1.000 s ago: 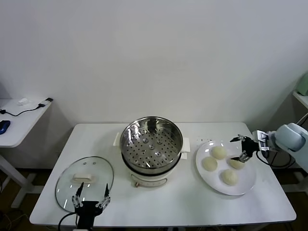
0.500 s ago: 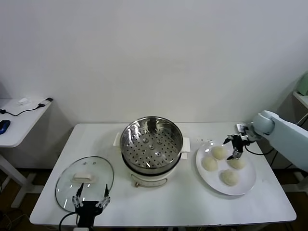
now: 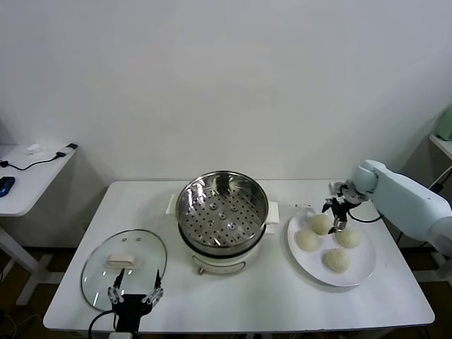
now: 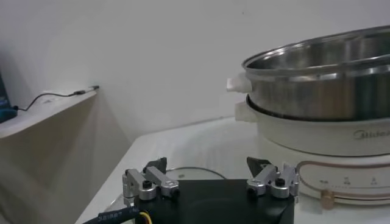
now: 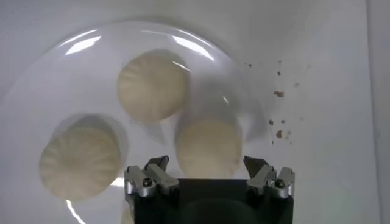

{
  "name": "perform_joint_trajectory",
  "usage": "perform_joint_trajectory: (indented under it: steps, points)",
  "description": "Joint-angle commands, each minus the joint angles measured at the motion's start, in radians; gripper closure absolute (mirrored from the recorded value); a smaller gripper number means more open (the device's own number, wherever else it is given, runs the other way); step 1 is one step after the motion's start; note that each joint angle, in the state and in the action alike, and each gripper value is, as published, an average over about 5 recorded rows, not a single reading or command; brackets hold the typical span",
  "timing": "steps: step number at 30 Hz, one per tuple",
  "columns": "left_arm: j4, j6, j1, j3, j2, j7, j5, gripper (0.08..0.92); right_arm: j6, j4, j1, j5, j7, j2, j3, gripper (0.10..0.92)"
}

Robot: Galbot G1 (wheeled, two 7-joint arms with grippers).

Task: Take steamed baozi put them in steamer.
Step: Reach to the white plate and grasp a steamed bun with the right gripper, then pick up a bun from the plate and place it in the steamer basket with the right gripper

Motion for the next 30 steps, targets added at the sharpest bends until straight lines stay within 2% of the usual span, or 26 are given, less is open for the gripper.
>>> perform_joint_trajectory:
  steps: [1, 7, 17, 24, 30]
  points:
    - [-0.001, 0.0, -0.002, -0.002, -0.001, 0.0, 0.0, 0.177, 0.005, -0.047, 0.0, -0.019, -0.005, 0.034, -0.007, 0.223]
    - [-0.003, -0.001, -0.002, -0.002, -0.002, -0.001, 0.0, 0.177, 0.003, -0.058, -0.008, -0.018, 0.0, 0.04, 0.001, 0.339]
    - [-0.016, -0.006, 0.009, -0.001, -0.004, -0.003, 0.003, 0.177, 0.034, 0.038, 0.063, 0.016, -0.019, -0.004, -0.006, 0.355]
    - [-0.028, -0.009, 0.013, 0.005, 0.001, -0.005, 0.006, 0.177, 0.075, 0.28, 0.405, 0.132, -0.069, -0.087, -0.165, 0.355]
    - [-0.036, -0.012, 0.008, 0.014, 0.003, -0.005, 0.008, 0.177, 0.132, 0.543, 0.691, 0.256, -0.078, -0.049, -0.338, 0.355]
